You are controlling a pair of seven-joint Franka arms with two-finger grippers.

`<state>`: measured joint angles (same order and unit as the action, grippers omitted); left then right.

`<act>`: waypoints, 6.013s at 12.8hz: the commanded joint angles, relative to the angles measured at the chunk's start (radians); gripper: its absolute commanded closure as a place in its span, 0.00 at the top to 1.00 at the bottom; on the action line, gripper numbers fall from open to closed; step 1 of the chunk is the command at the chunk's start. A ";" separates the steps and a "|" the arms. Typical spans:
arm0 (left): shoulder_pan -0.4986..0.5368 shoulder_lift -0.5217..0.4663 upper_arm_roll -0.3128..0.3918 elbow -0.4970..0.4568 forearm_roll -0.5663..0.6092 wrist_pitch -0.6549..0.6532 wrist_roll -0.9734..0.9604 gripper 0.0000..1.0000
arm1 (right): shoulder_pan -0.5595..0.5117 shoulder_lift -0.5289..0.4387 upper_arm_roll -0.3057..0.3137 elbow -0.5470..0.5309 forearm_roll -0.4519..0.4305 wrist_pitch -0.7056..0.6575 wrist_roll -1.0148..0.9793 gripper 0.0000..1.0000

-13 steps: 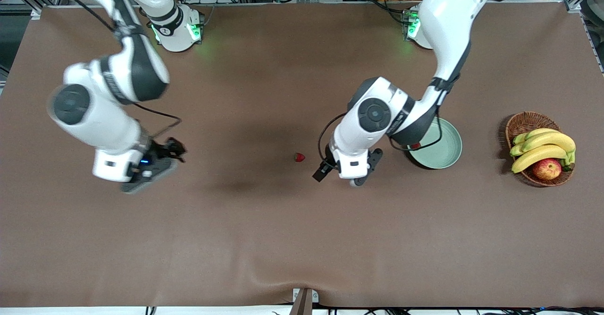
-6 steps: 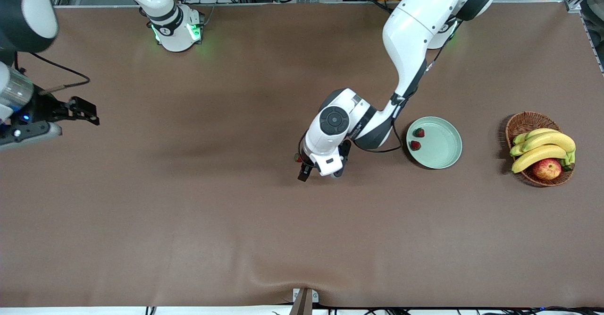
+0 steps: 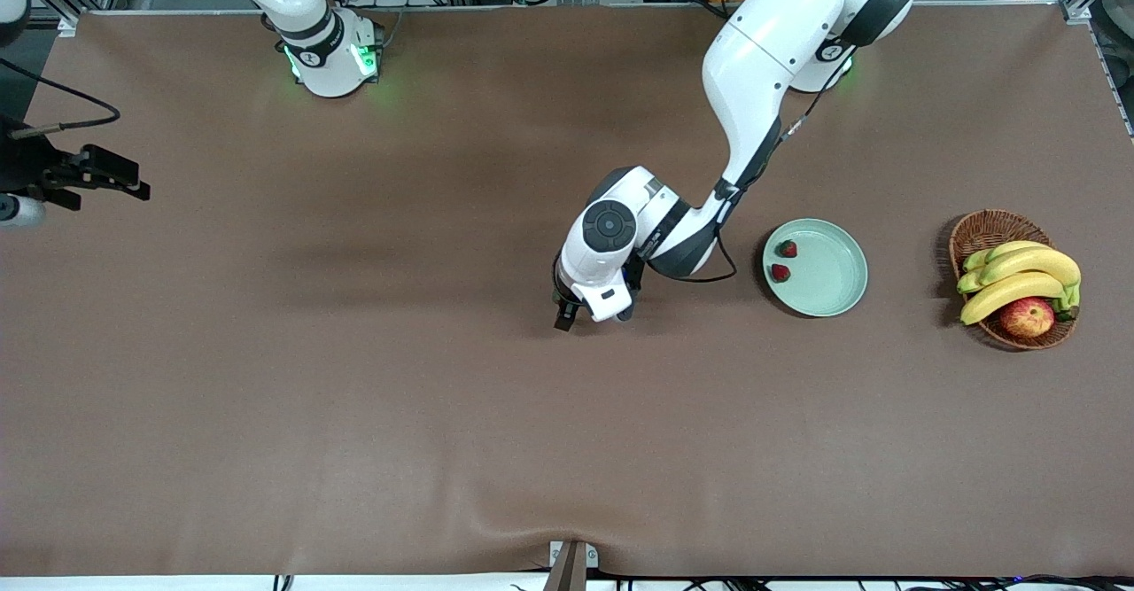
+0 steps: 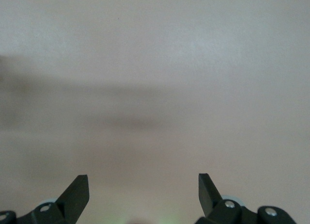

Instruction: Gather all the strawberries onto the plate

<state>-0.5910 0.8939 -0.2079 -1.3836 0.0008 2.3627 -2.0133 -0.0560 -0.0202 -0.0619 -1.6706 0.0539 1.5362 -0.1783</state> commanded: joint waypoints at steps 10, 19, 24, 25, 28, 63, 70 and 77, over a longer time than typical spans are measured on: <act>-0.035 0.053 0.012 0.032 -0.012 0.040 -0.032 0.57 | 0.053 -0.006 0.004 0.114 -0.025 -0.079 0.095 1.00; 0.060 -0.165 0.012 0.034 0.001 -0.129 0.154 0.00 | 0.004 0.006 -0.003 0.169 -0.028 -0.073 0.082 1.00; 0.166 -0.351 0.012 0.025 0.001 -0.308 0.457 0.00 | 0.027 0.006 0.001 0.169 -0.037 -0.071 0.082 1.00; 0.190 -0.384 0.012 0.023 0.001 -0.345 0.526 0.00 | 0.027 0.006 0.001 0.170 -0.046 -0.073 0.082 1.00; 0.267 -0.475 0.010 0.023 -0.001 -0.504 0.797 0.00 | 0.027 0.005 0.001 0.170 -0.049 -0.076 0.082 1.00; 0.671 -0.555 0.010 -0.762 0.096 0.007 1.460 1.00 | 0.027 0.006 0.002 0.167 -0.048 -0.080 0.082 1.00; 0.663 -0.756 -0.002 -0.444 0.096 -0.452 1.466 1.00 | 0.038 0.006 0.002 0.164 -0.049 -0.084 0.083 1.00; 0.666 -0.829 -0.039 -0.173 0.085 -0.743 1.547 1.00 | 0.044 0.006 0.002 0.163 -0.049 -0.091 0.083 1.00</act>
<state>0.0708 0.0981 -0.2411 -1.5717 0.0805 1.6592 -0.5200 -0.0224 -0.0170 -0.0584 -1.5199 0.0186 1.4595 -0.1028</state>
